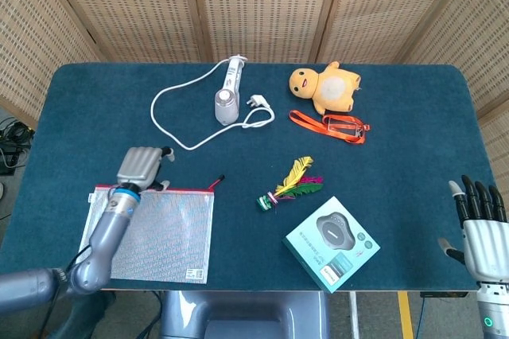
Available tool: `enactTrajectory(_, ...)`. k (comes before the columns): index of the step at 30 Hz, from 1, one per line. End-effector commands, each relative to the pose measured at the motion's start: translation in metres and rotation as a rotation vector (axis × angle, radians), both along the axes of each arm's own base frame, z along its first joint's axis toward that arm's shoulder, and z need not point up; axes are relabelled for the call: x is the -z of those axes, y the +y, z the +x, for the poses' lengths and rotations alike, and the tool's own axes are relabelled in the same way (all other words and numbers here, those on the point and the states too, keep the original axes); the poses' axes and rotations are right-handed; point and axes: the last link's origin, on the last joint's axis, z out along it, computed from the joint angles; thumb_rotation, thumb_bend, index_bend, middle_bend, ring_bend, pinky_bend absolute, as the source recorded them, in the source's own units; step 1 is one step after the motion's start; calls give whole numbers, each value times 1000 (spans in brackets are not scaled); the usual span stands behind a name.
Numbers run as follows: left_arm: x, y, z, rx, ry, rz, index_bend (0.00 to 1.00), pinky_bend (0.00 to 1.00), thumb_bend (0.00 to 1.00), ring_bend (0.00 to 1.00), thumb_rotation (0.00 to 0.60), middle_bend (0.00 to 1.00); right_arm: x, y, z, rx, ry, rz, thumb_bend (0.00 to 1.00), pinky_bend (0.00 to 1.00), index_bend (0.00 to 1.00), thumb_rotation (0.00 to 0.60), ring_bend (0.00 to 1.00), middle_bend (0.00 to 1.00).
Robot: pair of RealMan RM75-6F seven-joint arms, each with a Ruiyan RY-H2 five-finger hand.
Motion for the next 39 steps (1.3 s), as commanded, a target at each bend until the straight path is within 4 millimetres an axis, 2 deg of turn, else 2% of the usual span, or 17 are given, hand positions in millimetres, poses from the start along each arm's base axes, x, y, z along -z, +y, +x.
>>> enactTrajectory(1, 34, 14, 21, -19, 29, -61, 387, 940, 324, 886, 600, 897, -1, -1, -3, 13, 2, -5, 0, 0, 71, 600, 0, 0)
enactTrajectory(6, 60, 21, 29, -72, 26, -116, 381, 940, 371, 886, 600, 897, -4, -3, -7, 33, 0, -19, 0, 0, 71, 600, 0, 0)
enactTrajectory(12, 75, 26, 35, -90, 30, -147, 406, 940, 441, 886, 600, 897, -7, -4, -12, 49, -5, -28, 0, 0, 72, 600, 0, 0)
enactTrajectory(28, 102, 24, 51, -90, 16, -181, 417, 939, 448, 886, 600, 897, -9, -7, -18, 63, -24, -15, 0, 0, 73, 600, 0, 0)
enactTrajectory(39, 113, 22, 54, -92, 26, -164, 429, 939, 448, 886, 600, 898, -13, -6, -19, 60, -42, -19, 0, 0, 73, 600, 0, 0)
